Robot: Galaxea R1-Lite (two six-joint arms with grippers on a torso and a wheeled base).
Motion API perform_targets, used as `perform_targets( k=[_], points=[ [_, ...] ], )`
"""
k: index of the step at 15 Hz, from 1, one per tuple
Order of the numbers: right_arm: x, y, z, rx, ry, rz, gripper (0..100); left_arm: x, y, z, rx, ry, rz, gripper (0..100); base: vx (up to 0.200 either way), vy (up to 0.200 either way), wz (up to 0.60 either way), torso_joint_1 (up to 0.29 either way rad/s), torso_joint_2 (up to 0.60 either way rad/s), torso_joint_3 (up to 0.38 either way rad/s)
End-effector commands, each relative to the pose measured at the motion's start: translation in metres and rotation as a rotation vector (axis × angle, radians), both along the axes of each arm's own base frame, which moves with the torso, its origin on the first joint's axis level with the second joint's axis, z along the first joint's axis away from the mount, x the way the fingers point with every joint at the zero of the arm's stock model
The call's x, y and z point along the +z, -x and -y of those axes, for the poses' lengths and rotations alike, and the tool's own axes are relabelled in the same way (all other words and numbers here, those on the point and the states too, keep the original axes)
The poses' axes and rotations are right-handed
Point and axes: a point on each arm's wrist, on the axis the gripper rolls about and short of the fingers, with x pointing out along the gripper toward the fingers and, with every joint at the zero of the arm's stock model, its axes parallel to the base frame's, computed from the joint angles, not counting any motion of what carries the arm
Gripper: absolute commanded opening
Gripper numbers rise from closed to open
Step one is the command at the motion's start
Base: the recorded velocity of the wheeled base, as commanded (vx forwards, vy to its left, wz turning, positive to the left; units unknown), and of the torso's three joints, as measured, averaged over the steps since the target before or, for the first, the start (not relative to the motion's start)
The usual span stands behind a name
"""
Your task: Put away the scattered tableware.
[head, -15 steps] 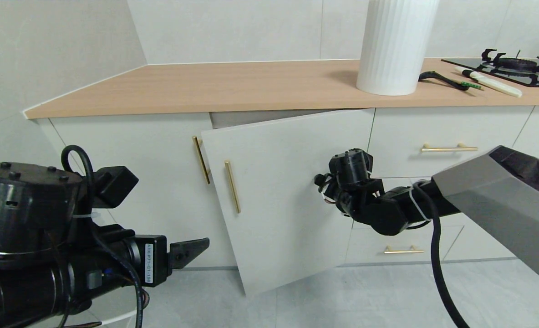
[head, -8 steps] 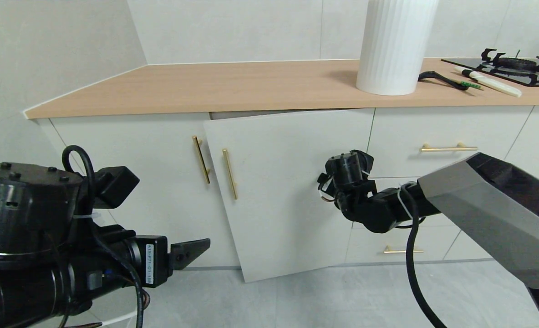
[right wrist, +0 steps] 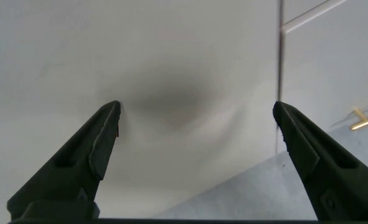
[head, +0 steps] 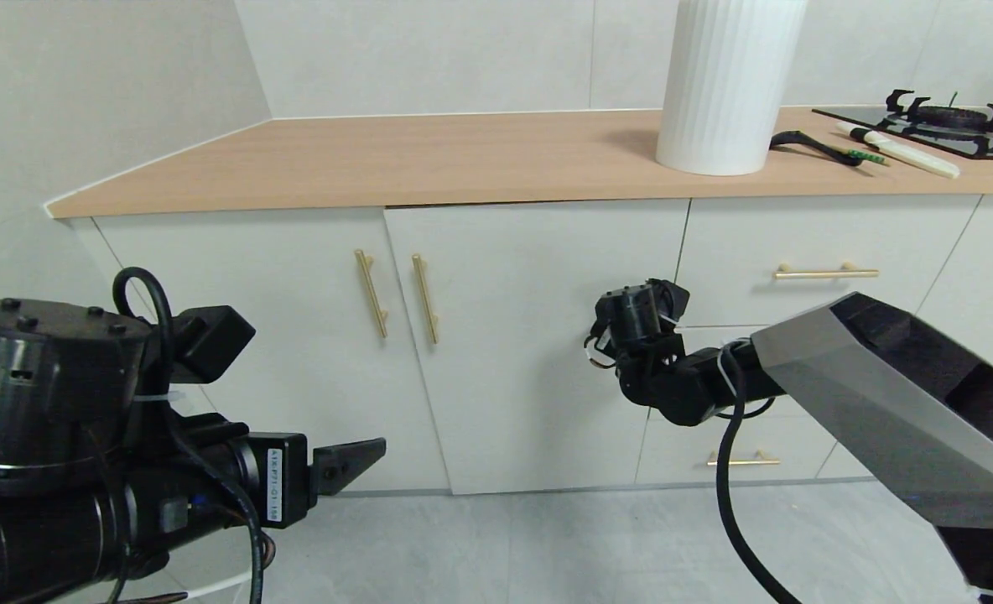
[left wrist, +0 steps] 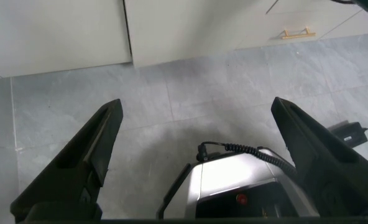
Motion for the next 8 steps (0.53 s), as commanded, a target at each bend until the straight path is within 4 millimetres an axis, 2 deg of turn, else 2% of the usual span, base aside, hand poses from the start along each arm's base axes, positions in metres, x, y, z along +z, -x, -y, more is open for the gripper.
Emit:
perform_targets(
  k=[1,6,8],
  points=[
    [-0.01,-0.009,0.002,-0.028,0.01,0.002,100,0.0,0.0,0.0,0.0,0.0,0.0,100,0.0,0.0,0.0,0.0,0.0,0.0],
    [-0.003,-0.006,0.002,-0.021,0.004,0.009,100,0.0,0.0,0.0,0.0,0.0,0.0,100,0.0,0.0,0.0,0.0,0.0,0.0],
    [0.013,0.021,-0.001,0.086,-0.014,-0.027,100,0.0,0.0,0.0,0.0,0.0,0.0,100,0.0,0.0,0.0,0.0,0.0,0.0]
  ],
)
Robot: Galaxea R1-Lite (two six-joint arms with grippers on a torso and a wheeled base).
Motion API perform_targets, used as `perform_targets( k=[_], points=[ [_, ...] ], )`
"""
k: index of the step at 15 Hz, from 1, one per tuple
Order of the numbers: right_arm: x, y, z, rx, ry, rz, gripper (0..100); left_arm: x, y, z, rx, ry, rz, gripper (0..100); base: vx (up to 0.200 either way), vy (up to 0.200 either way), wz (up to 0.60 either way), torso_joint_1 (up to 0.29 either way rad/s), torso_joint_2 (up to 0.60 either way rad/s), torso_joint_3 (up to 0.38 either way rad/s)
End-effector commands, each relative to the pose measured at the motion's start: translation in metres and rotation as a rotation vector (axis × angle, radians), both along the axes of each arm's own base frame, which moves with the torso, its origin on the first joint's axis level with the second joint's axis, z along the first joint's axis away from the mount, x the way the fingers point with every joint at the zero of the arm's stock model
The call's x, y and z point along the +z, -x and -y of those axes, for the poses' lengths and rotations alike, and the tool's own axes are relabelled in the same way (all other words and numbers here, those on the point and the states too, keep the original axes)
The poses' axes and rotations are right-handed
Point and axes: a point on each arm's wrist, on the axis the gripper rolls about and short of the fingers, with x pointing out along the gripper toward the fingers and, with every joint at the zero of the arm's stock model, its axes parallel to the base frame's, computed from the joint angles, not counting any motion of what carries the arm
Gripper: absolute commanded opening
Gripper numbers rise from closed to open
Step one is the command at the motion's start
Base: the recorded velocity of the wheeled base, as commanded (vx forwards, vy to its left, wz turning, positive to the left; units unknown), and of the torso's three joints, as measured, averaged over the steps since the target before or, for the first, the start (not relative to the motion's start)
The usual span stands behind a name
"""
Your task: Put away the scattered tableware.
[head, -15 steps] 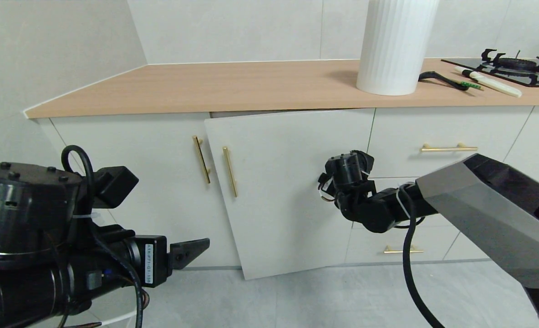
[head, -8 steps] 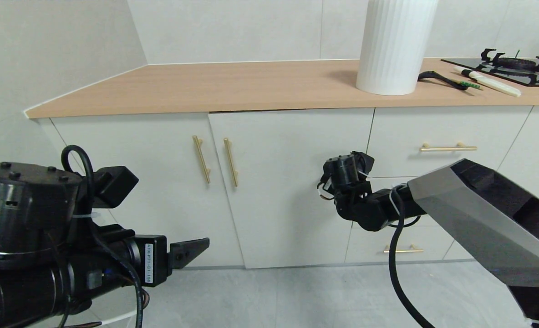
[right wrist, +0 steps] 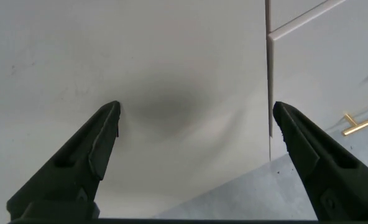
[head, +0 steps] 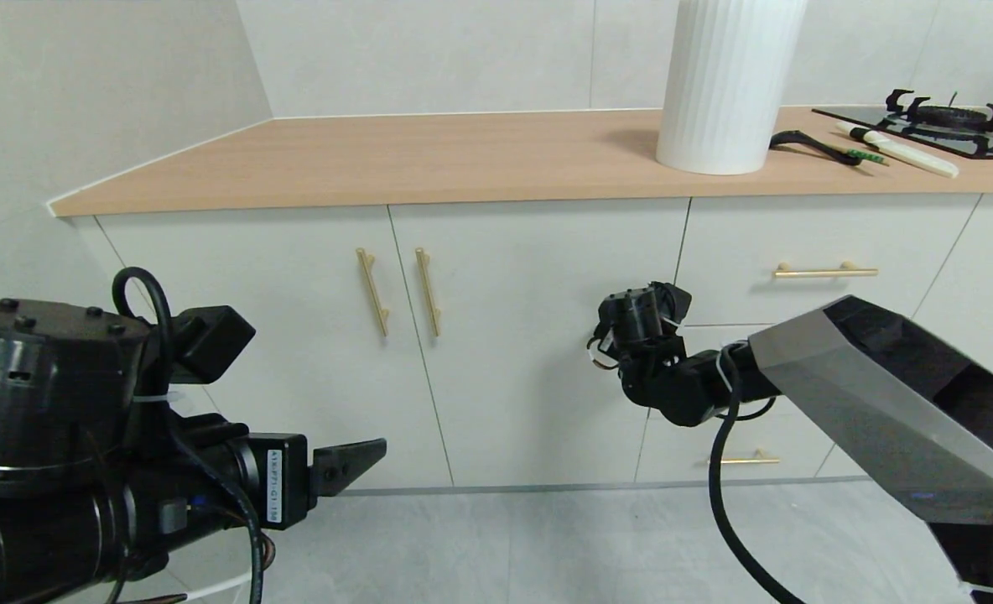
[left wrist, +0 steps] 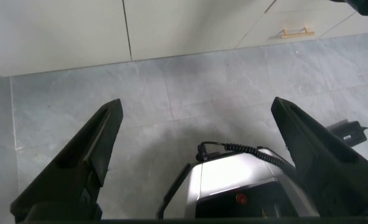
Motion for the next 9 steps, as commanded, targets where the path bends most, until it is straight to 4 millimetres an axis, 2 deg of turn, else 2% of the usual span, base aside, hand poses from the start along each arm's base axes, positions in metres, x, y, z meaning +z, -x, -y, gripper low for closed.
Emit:
perform_targets(
  k=[1,2,4,6,9],
  points=[
    [0.029,0.046,-0.001,0.193,-0.039,-0.064,100,0.0,0.0,0.0,0.001,0.001,0.001,100,0.0,0.0,0.0,0.0,0.0,0.0],
    [0.04,0.074,0.006,0.338,-0.08,-0.115,100,0.0,0.0,0.0,0.0,-0.001,0.001,100,0.0,0.0,0.0,0.0,0.0,0.0],
    [0.061,0.11,0.024,0.533,-0.146,-0.166,100,0.001,0.0,0.0,0.001,0.001,0.005,100,0.0,0.0,0.0,0.0,0.0,0.0],
    [0.071,0.125,0.033,0.587,-0.093,-0.157,100,0.005,0.003,-0.002,-0.001,0.011,0.022,100,0.0,0.0,0.0,0.0,0.0,0.0],
    [0.079,0.152,0.052,0.578,0.013,-0.146,100,0.013,0.008,-0.007,-0.01,0.006,0.069,100,0.0,0.0,0.0,0.0,0.0,0.0]
  ],
)
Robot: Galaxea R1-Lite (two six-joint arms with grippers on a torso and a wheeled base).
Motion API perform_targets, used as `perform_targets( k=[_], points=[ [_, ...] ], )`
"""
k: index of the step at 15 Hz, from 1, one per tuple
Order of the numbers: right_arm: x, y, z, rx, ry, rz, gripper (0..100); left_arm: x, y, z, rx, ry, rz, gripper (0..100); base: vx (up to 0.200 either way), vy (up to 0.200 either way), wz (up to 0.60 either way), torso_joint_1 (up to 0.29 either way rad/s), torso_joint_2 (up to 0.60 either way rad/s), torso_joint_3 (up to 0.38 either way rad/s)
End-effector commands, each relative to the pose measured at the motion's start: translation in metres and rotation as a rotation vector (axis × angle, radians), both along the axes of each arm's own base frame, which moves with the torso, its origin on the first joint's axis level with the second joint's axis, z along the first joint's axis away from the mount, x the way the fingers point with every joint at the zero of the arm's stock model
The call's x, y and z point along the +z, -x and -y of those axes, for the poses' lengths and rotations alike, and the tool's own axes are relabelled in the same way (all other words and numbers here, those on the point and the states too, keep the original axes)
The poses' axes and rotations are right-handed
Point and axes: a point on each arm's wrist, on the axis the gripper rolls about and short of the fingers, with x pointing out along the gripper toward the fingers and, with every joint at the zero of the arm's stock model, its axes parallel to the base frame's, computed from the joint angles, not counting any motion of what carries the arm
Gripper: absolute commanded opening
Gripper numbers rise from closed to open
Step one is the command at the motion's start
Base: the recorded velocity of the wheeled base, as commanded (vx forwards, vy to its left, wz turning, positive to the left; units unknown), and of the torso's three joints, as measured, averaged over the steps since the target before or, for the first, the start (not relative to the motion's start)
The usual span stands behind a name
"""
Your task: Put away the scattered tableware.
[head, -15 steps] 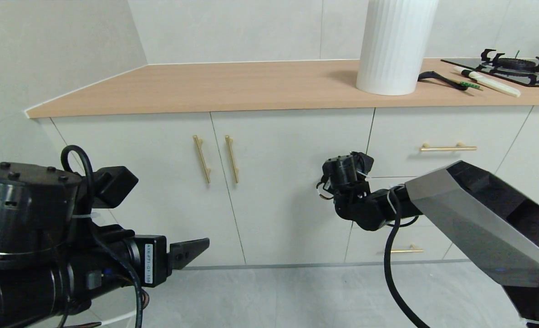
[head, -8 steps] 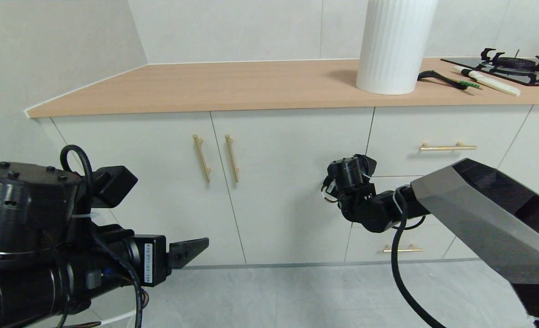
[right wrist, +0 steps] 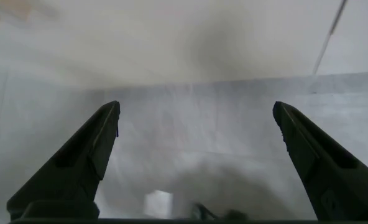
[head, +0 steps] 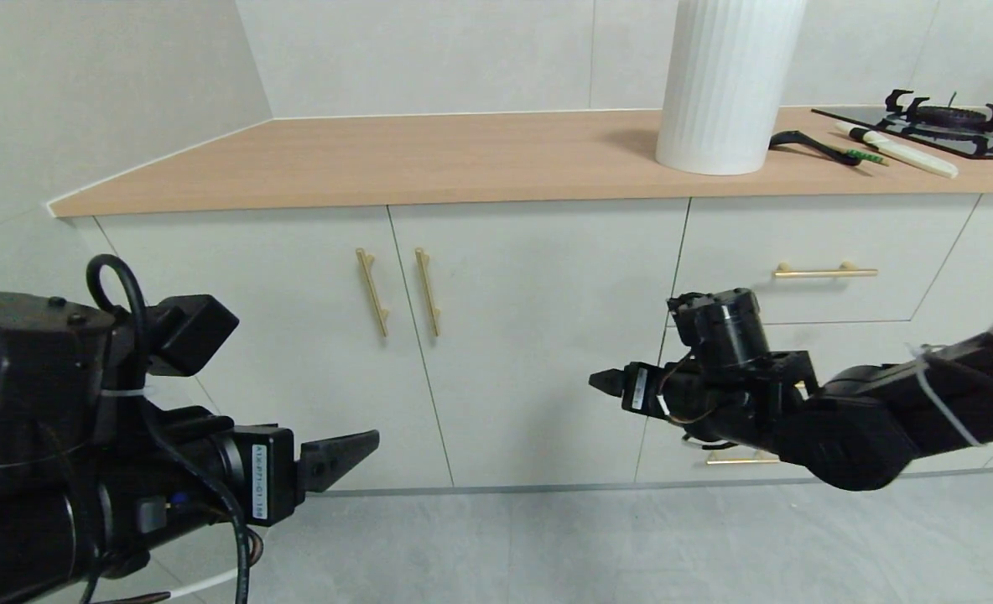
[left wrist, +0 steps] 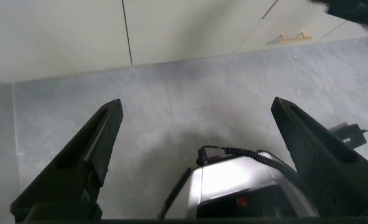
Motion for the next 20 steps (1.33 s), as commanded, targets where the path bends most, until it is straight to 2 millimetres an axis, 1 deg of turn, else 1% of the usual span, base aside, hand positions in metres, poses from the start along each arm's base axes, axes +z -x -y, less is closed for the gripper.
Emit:
perform_targets(
  k=[1,2,3,4,6,7,8,9,10,11,12,13,14,15,17,19,20],
  points=[
    [0.038,0.034,0.022,0.024,0.019,0.109,100,0.008,0.006,-0.007,0.008,0.007,0.043,100,0.0,0.0,0.0,0.0,0.0,0.0],
    [0.057,0.054,0.038,0.029,0.028,0.184,100,0.014,0.008,-0.009,0.004,0.015,0.089,100,0.0,0.0,0.0,0.0,0.0,0.0],
    [0.069,0.072,0.05,0.006,0.01,0.235,100,0.016,0.012,-0.014,0.02,0.032,0.123,100,0.0,0.0,0.0,0.0,0.0,0.0],
    [0.076,0.089,0.063,-0.021,0.006,0.274,100,0.018,0.015,-0.019,0.034,0.045,0.154,100,0.0,0.0,0.0,0.0,0.0,0.0],
    [0.085,0.133,0.098,-0.063,0.005,0.352,100,0.027,0.036,-0.035,0.067,0.052,0.255,100,0.0,0.0,0.0,0.0,0.0,0.0],
    [0.085,0.143,0.105,-0.063,0.012,0.371,100,0.028,0.042,-0.039,0.07,0.038,0.282,100,0.0,0.0,0.0,0.0,0.0,0.0],
    [0.087,0.184,0.131,-0.052,0.018,0.465,100,0.035,0.073,-0.058,0.099,0.002,0.405,100,0.0,0.0,0.0,0.0,0.0,0.0],
    [0.088,0.199,0.14,-0.049,0.022,0.508,100,0.036,0.084,-0.065,0.113,0.004,0.445,100,0.0,0.0,0.0,0.0,0.0,0.0],
    [0.089,0.225,0.157,-0.077,0.043,0.591,100,0.038,0.112,-0.08,0.149,0.008,0.536,100,0.0,0.0,0.0,0.0,0.0,0.0],
    [0.088,0.235,0.17,-0.149,0.088,0.634,100,0.038,0.127,-0.086,0.165,-0.003,0.58,100,0.0,0.0,0.0,0.0,0.0,0.0],
    [0.084,0.25,0.185,-0.255,0.174,0.689,100,0.036,0.151,-0.096,0.193,-0.032,0.637,100,0.0,0.0,0.0,0.0,0.0,0.0],
    [0.084,0.254,0.188,-0.281,0.189,0.708,100,0.036,0.156,-0.098,0.2,-0.038,0.65,100,0.0,0.0,0.0,0.0,0.0,0.0],
    [0.085,0.283,0.2,-0.382,0.241,0.806,100,0.027,0.188,-0.108,0.236,-0.058,0.725,100,0.0,0.0,0.0,0.0,0.0,0.0],
    [0.083,0.301,0.204,-0.43,0.288,0.85,100,0.02,0.2,-0.11,0.27,-0.08,0.751,100,0.0,0.0,0.0,0.0,0.0,0.0],
    [0.073,0.333,0.208,-0.49,0.371,0.917,100,0.012,0.216,-0.111,0.326,-0.117,0.799,100,0.0,0.0,0.0,0.0,0.0,0.0],
    [0.058,0.358,0.211,-0.506,0.42,0.941,100,0.007,0.232,-0.114,0.34,-0.094,0.871,100,0.0,0.0,0.0,0.0,0.0,0.0],
    [0.056,0.36,0.211,-0.512,0.427,0.934,100,0.005,0.235,-0.115,0.342,-0.09,0.886,100,0.0,0.0,0.0,0.0,0.0,0.0]
  ],
)
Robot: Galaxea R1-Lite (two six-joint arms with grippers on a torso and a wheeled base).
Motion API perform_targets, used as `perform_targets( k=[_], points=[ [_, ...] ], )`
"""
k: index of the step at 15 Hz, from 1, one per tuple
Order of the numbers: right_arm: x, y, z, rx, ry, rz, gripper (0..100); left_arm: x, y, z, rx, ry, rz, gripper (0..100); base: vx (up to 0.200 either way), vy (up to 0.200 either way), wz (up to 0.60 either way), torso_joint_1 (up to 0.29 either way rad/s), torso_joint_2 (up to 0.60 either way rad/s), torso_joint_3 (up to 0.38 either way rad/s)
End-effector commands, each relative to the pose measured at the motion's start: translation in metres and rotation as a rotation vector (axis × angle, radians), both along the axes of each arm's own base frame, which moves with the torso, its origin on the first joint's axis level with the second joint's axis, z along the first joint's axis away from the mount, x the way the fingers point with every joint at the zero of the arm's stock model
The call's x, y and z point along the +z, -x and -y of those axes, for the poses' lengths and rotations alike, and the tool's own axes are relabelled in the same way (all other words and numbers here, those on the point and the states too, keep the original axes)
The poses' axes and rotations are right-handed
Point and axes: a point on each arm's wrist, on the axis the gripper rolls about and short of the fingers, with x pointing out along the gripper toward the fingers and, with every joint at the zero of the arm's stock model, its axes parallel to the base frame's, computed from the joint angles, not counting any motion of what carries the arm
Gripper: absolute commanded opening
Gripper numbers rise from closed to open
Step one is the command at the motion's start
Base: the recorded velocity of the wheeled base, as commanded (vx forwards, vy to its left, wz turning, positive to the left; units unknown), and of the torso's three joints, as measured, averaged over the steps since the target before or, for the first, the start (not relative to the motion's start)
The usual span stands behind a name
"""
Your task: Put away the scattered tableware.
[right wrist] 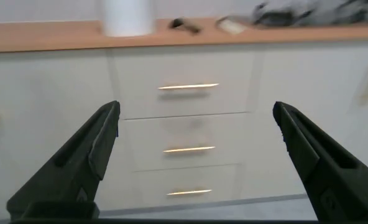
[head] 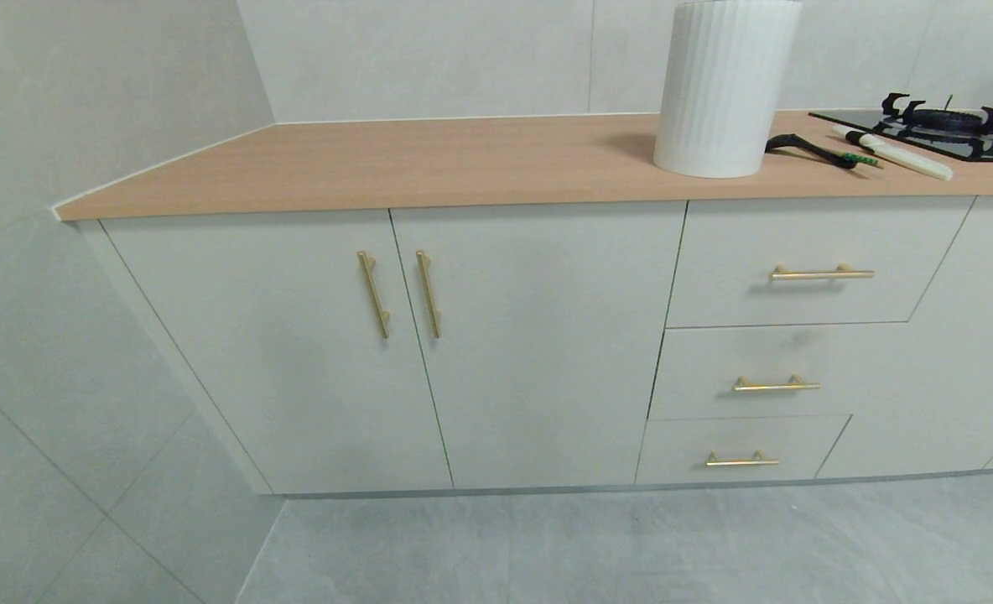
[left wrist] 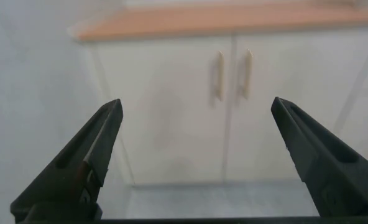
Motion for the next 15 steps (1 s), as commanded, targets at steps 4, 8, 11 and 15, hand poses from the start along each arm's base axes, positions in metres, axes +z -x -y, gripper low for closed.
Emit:
perform_targets(
  k=[4,8,11,15],
  points=[
    [-0.02,0.04,0.0,-0.213,0.004,0.128,100,-0.016,0.019,0.002,0.132,0.024,0.08,100,0.0,0.0,0.0,0.0,0.0,0.0],
    [-0.068,0.024,-0.002,-0.211,-0.019,-0.008,100,-0.051,0.016,0.012,0.191,-0.002,0.045,100,0.0,0.0,0.0,0.0,0.0,0.0],
    [-0.107,0.006,-0.004,-0.134,0.009,-0.14,100,-0.09,-0.007,0.012,0.186,-0.014,-0.087,100,0.0,0.0,0.0,0.0,0.0,0.0],
    [-0.118,0.004,-0.008,0.041,0.031,-0.219,100,-0.136,-0.029,0.014,0.1,0.004,-0.185,100,0.0,0.0,0.0,0.0,0.0,0.0]
  ],
)
